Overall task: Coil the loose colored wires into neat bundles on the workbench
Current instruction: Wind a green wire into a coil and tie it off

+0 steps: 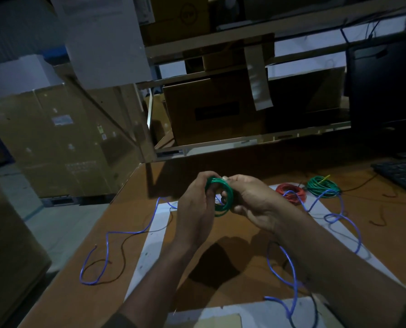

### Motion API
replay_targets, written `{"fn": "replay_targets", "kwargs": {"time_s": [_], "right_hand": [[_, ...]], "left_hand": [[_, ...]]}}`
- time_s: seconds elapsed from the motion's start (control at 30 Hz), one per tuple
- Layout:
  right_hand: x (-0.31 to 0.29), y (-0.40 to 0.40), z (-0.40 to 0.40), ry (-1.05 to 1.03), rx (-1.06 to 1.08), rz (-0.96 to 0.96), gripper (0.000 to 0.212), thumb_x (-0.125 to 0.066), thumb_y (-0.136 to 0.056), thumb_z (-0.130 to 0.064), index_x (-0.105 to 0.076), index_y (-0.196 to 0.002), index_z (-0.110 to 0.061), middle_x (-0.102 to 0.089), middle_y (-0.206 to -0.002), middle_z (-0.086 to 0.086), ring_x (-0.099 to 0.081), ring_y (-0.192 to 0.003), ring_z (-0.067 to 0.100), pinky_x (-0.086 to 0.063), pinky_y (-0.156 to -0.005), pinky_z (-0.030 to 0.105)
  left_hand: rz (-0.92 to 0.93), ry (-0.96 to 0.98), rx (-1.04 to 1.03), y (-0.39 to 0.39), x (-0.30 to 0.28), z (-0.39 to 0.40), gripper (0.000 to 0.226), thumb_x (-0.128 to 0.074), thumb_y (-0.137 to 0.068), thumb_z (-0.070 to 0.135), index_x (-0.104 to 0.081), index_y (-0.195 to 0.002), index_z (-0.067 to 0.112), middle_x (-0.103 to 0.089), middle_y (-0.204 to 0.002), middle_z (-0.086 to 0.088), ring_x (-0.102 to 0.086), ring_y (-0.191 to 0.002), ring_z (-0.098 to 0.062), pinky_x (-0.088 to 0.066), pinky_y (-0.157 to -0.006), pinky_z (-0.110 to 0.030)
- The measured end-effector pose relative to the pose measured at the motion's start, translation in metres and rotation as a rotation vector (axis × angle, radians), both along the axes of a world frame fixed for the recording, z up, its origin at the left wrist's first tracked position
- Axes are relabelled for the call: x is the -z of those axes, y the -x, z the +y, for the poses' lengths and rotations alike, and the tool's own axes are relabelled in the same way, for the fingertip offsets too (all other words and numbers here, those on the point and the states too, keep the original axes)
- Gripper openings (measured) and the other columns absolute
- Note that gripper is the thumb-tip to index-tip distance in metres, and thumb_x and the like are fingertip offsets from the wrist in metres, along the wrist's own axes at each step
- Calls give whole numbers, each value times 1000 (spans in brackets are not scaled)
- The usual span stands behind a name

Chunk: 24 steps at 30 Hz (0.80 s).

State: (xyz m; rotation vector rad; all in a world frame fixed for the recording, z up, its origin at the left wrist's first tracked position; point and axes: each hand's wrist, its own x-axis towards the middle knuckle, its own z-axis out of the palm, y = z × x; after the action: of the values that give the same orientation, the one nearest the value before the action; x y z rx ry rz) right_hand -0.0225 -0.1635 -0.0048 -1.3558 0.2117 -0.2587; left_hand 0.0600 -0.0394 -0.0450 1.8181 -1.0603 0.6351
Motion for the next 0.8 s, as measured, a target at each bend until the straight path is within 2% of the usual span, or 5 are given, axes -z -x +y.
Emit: {"fn": "replay_targets", "kwargs": {"time_s": [0.17, 0.33, 0.43, 0.63, 0.8], "right_hand": [[7, -6, -6, 63, -70, -74, 39, -68, -96, -28, -52, -129, -13, -66, -120, 14, -69, -100, 20, -57, -69, 24], [19, -20, -7, 452, 129, -165, 35, -63, -94, 0, -47, -121, -16, -59, -117, 9, -69, -90, 16, -55, -60, 20], [24, -23, -14, 605, 172, -192, 39, -64, -93, 2, -46, -118, -21, -52, -119, 1, -69, -93, 18, -58, -61, 23], [36, -26, -14, 988, 350, -308, 37, -70, -90, -5, -47, -110, -25, -45, -116, -9, -62, -98, 13, -62, -60, 25], [38, -23, -11, 1231, 454, -435, 19, -67, -91, -24, -64, -110, -20, -58, -115, -6, -63, -99, 9, -61, -76, 27]], "left_hand": [[87, -27, -49, -21, 3, -7, 20, -41, -109, 24, -53, -125, 23, -64, -103, 0, -62, -85, -5, -45, -63, -12], [71, -34, -114, -24, 12, -13, 21, -38, -107, 34, -50, -122, 25, -64, -100, 3, -63, -86, -8, -56, -64, -31], [254, -1, 58, -21, 12, -12, 21, -40, -110, 31, -56, -115, 18, -64, -98, 3, -63, -86, -7, -52, -66, -22], [704, 142, 308, -12, 10, -8, 27, -38, -111, 32, -64, -113, 26, -70, -105, 0, -66, -97, -10, -53, -81, -25], [821, 248, 360, -14, 7, -6, 28, -40, -110, 33, -64, -120, 23, -73, -110, 1, -69, -105, -12, -54, -84, -25]]}}
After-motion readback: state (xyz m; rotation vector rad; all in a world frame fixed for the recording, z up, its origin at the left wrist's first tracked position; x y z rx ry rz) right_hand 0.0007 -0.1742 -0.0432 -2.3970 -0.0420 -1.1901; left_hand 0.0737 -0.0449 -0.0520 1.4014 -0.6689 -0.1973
